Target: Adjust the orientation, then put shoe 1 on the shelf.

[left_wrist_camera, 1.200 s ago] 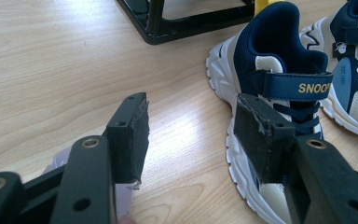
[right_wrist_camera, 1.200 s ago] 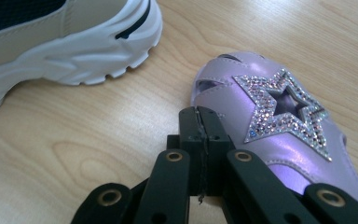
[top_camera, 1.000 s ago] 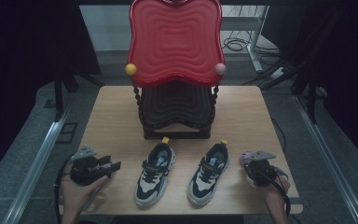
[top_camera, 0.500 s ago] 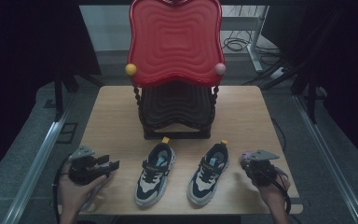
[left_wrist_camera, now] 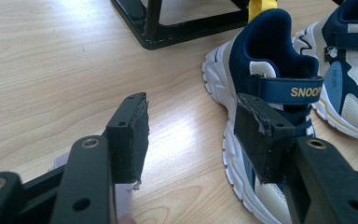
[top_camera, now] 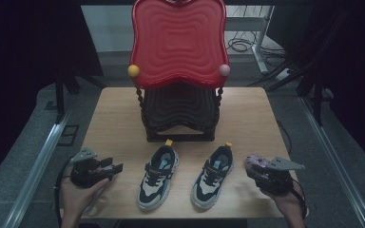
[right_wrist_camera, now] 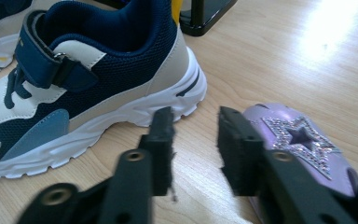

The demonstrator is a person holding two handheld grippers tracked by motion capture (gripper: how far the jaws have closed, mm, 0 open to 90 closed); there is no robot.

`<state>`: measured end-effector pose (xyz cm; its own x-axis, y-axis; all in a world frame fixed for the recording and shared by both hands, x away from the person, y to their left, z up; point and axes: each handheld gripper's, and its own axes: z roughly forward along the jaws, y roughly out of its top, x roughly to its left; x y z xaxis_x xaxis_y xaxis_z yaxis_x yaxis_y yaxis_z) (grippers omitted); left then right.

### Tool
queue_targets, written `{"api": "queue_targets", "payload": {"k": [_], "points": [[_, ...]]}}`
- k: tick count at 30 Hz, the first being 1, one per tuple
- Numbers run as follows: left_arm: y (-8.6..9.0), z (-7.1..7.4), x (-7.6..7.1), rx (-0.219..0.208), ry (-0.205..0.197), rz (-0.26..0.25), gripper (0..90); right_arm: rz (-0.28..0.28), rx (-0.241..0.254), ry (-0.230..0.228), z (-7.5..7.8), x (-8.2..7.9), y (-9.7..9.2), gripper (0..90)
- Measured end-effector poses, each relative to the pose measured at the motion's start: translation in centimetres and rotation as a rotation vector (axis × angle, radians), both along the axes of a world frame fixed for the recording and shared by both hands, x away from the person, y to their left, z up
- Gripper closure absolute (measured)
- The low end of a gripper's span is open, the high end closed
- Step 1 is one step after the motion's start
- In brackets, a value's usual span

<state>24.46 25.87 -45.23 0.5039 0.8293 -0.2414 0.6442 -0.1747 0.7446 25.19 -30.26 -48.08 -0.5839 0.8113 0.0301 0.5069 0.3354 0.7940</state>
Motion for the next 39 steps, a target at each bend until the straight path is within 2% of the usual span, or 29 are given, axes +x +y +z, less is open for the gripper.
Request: {"api": "queue_targets", "payload": {"k": [1,2,5,8,15,16,21,24,26,35,39], "points": [[0.0,0.0,0.0,0.0,0.0,0.0,45.3,0.0,0.0,0.0,0.0,0.0,0.0,63.2],[0.1,0.1,-0.2,-0.004,0.0,-0.011,45.3,-0.008,0.017,-0.004,0.0,-0.2,-0.3,58.3],[0.5,0.4,-0.6,-0.013,-0.004,-0.018,45.3,-0.004,0.035,-0.003,0.0,-0.3,-0.7,56.1],[1.8,0.7,-1.8,-0.03,-0.02,-0.01,45.4,-0.024,0.048,-0.006,0.1,-0.4,-1.4,52.7],[3.7,0.2,-3.5,-0.047,-0.02,0.015,44.4,-0.034,0.04,0.0,0.1,-1.0,-2.2,50.3],[4.4,0.1,-4.0,-0.051,-0.019,0.026,44.4,-0.045,0.038,0.008,0.1,-1.0,-2.5,49.9],[5.3,-0.3,-4.7,-0.053,-0.009,0.039,45.1,-0.075,0.043,0.013,0.0,-0.9,-3.0,49.5],[5.5,-0.7,-5.2,-0.041,0.011,0.03,46.6,-0.088,0.044,0.018,0.0,-0.9,-3.2,49.2],[5.7,-1.0,-5.6,-0.012,0.03,0.016,49.9,-0.091,0.042,0.012,0.0,-0.9,-3.2,49.1],[6.7,-1.4,-7.1,0.004,0.045,0.027,54.0,-0.104,0.042,0.006,0.1,-1.1,-3.4,48.6],[6.8,-2.1,-7.4,0.03,0.076,0.023,57.5,-0.114,0.041,0.004,0.1,-1.1,-3.5,48.4]]}}
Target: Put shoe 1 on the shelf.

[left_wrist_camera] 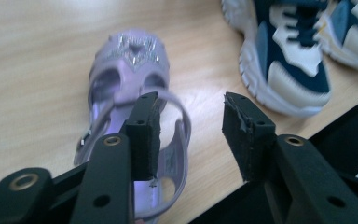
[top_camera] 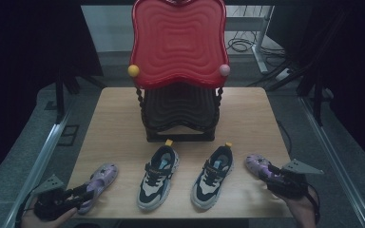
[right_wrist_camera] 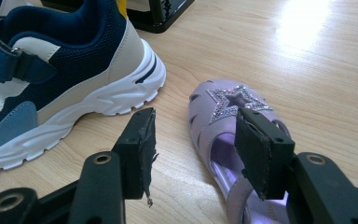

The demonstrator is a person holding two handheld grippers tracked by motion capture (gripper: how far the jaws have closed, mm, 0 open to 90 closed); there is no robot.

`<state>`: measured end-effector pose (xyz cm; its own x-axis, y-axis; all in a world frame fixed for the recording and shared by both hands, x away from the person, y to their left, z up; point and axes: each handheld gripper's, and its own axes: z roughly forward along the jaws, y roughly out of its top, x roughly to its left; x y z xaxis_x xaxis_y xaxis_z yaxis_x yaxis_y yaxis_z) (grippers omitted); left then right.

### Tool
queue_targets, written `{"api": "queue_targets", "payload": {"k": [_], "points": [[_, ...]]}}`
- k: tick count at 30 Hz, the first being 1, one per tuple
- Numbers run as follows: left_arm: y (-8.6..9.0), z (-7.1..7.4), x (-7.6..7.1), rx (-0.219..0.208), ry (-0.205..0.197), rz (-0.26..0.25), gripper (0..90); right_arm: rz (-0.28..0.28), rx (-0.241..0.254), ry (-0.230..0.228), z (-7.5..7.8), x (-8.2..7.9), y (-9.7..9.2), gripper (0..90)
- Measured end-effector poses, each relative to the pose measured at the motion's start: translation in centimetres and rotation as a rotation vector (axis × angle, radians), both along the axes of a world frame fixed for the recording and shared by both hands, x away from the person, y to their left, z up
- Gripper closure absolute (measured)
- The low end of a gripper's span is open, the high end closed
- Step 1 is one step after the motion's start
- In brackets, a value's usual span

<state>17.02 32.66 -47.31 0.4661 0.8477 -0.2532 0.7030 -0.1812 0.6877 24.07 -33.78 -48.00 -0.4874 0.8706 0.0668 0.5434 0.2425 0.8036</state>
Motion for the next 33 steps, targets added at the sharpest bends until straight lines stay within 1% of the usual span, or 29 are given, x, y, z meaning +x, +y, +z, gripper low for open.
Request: {"api": "queue_targets", "payload": {"k": [2,3,4,5,6,7,8,9,11,13,18,20,21,23,24,25,26,28,29,30,33], "points": [[-0.2,-0.6,0.1,0.033,0.025,0.003,58.5,-0.002,-0.001,0.002,-0.1,0.0,0.0,48.3],[-0.4,-1.1,0.2,0.053,0.05,-0.008,59.2,-0.003,0.0,0.004,-0.1,0.0,-0.1,48.3],[-0.4,-1.1,0.2,0.053,0.05,-0.008,59.7,-0.003,0.0,0.004,-0.1,0.0,-0.1,48.3],[-0.5,-1.6,0.4,0.059,0.07,-0.018,60.7,-0.005,-0.001,0.005,-0.1,0.0,0.0,48.3],[-0.5,-1.6,0.4,0.059,0.07,-0.018,61.6,-0.005,-0.001,0.005,-0.1,0.0,0.0,48.3],[-0.6,-2.0,0.7,0.074,0.082,-0.021,62.8,-0.006,-0.004,0.005,-0.2,0.0,0.0,48.2],[-0.6,-2.0,0.7,0.074,0.082,-0.021,64.1,-0.006,-0.004,0.005,-0.2,0.0,0.0,48.2],[-0.7,-2.3,0.8,0.085,0.089,-0.024,65.3,-0.003,-0.007,0.005,-0.2,0.0,0.1,48.2],[-0.7,-2.4,0.9,0.086,0.093,-0.025,66.4,-0.003,-0.007,0.005,-0.2,0.0,0.1,48.1],[-0.7,-2.5,0.9,0.087,0.098,-0.031,71.4,-0.008,-0.006,0.006,-0.2,0.0,0.0,48.2],[-0.9,-2.6,1.2,0.083,0.111,-0.044,75.4,-0.011,-0.007,0.005,-0.2,0.0,-0.1,48.1],[-1.0,-2.5,1.2,0.084,0.11,-0.047,79.3,-0.012,-0.009,0.005,-0.2,0.0,-0.2,48.1],[-1.0,-2.5,1.2,0.088,0.108,-0.047,80.6,-0.012,-0.017,0.001,0.0,-0.2,-0.4,48.1],[-0.9,-2.5,1.2,0.086,0.108,-0.045,81.3,-0.013,-0.023,-0.001,0.2,-0.2,-0.6,48.3],[-0.9,-2.5,1.2,0.086,0.107,-0.045,82.3,-0.018,-0.027,-0.009,0.5,-0.6,-1.3,48.6],[-0.9,-2.5,1.2,0.085,0.108,-0.043,83.1,-0.03,-0.02,-0.014,0.8,-0.9,-2.1,49.0],[-0.8,-2.5,1.2,0.085,0.107,-0.044,83.1,-0.03,-0.02,-0.014,0.8,-0.9,-2.1,49.0],[-0.8,-2.5,1.1,0.084,0.106,-0.041,83.8,-0.052,-0.013,-0.014,1.1,-1.3,-3.1,49.5],[-0.8,-2.5,1.1,0.08,0.106,-0.04,84.0,-0.061,-0.007,-0.009,1.2,-1.6,-4.0,50.1],[-0.8,-2.5,1.1,0.08,0.106,-0.04,84.1,-0.058,-0.002,-0.004,1.1,-1.7,-4.3,50.1],[-0.8,-2.5,1.1,0.077,0.104,-0.035,84.3,-0.033,0.008,0.036,0.7,-1.8,-4.8,50.3]]}}
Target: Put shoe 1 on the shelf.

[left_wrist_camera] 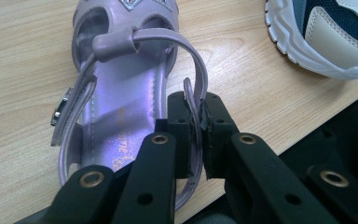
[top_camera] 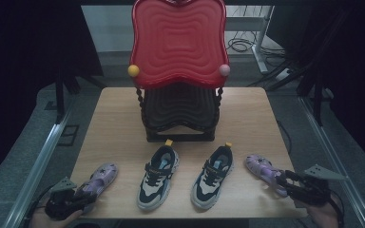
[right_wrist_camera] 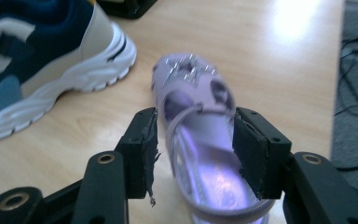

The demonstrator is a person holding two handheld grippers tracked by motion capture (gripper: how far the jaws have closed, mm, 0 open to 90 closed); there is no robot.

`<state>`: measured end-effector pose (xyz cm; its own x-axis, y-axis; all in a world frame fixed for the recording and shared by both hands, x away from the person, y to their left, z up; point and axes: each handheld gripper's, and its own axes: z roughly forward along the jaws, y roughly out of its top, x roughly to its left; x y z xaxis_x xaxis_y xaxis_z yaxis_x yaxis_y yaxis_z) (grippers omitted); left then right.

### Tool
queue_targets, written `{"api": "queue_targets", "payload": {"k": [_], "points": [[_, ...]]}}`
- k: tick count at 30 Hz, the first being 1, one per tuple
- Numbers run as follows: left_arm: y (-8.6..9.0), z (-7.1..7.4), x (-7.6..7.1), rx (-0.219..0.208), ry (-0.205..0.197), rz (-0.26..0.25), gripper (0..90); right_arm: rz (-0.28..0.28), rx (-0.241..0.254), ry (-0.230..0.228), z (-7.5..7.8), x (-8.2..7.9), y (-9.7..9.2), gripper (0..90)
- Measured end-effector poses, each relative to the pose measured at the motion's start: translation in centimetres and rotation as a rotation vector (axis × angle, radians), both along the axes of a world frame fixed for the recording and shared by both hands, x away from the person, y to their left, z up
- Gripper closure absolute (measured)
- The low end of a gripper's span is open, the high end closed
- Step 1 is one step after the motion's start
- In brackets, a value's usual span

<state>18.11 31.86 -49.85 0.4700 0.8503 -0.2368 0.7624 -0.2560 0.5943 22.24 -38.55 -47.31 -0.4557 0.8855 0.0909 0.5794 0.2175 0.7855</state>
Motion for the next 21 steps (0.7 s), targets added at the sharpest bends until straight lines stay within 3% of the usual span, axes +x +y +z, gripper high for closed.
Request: {"api": "queue_targets", "payload": {"k": [8,14,17,18,21], "points": [[0.0,-0.1,0.0,-0.009,-0.003,0.007,84.5,0.035,0.029,0.102,-1.6,0.9,0.0,60.3],[0.1,-0.1,0.0,-0.015,-0.001,0.007,84.5,0.052,0.038,0.128,-2.3,1.2,0.1,66.3],[0.1,-0.2,0.0,-0.019,0.002,0.01,84.6,0.07,0.038,0.141,-2.6,1.3,0.4,72.6],[0.1,-0.1,0.0,-0.019,0.002,0.01,84.6,0.076,0.031,0.147,-2.8,1.4,0.5,78.5],[0.2,-0.2,-0.1,-0.021,0.0,0.012,84.7,0.085,0.034,0.147,-2.8,1.4,0.6,82.3]]}}
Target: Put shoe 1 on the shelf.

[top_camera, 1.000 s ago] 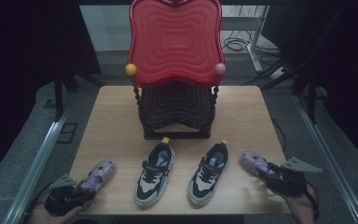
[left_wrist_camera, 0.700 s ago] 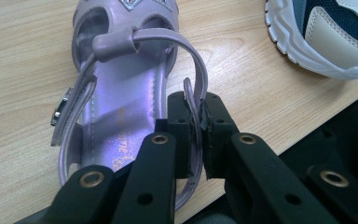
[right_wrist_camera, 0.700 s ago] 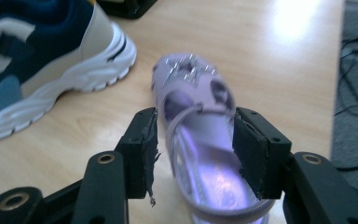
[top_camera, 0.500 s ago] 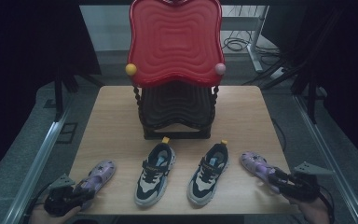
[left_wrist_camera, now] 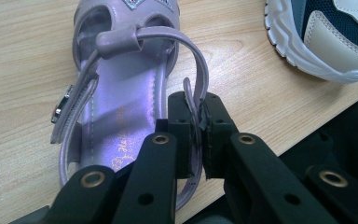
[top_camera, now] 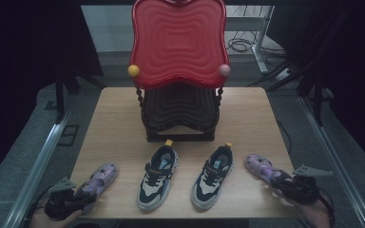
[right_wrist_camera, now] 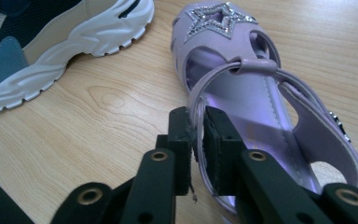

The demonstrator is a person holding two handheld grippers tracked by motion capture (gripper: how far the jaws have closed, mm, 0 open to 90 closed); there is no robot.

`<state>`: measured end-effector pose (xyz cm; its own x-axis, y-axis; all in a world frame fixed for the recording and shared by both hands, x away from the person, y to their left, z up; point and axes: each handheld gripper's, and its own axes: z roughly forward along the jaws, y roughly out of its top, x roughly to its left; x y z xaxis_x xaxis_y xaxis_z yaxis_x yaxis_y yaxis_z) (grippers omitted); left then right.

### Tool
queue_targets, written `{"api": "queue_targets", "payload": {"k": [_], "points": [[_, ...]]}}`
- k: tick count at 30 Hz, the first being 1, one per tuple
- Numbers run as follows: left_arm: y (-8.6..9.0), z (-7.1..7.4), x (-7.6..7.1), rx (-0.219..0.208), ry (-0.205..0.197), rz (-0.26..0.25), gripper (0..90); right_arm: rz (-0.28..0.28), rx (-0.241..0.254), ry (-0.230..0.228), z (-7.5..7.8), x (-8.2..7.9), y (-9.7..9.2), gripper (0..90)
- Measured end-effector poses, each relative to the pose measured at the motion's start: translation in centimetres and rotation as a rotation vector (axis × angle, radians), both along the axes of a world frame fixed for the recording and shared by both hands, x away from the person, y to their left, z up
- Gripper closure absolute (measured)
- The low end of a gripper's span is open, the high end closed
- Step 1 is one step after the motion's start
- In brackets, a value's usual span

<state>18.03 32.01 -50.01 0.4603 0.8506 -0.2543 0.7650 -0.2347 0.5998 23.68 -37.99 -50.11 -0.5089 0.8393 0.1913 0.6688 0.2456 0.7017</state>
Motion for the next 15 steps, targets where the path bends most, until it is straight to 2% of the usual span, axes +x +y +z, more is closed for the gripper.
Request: {"api": "queue_targets", "payload": {"k": [3,9,14,15], "points": [[0.02,-0.07,-0.05,-0.008,-0.001,0.003,85.0,-0.001,-0.006,-0.007,0.03,-0.02,0.0,84.1],[0.39,-0.01,0.0,-0.03,-0.005,0.016,86.1,-0.015,0.012,-0.008,0.01,0.0,-0.2,85.5],[0.63,0.37,0.04,-0.05,-0.027,0.034,87.0,-0.036,0.054,-0.018,0.05,0.01,-0.51,85.5],[0.78,0.54,0.1,-0.067,-0.034,0.045,87.2,-0.041,0.062,-0.025,0.12,-0.01,-0.59,85.6]]}}
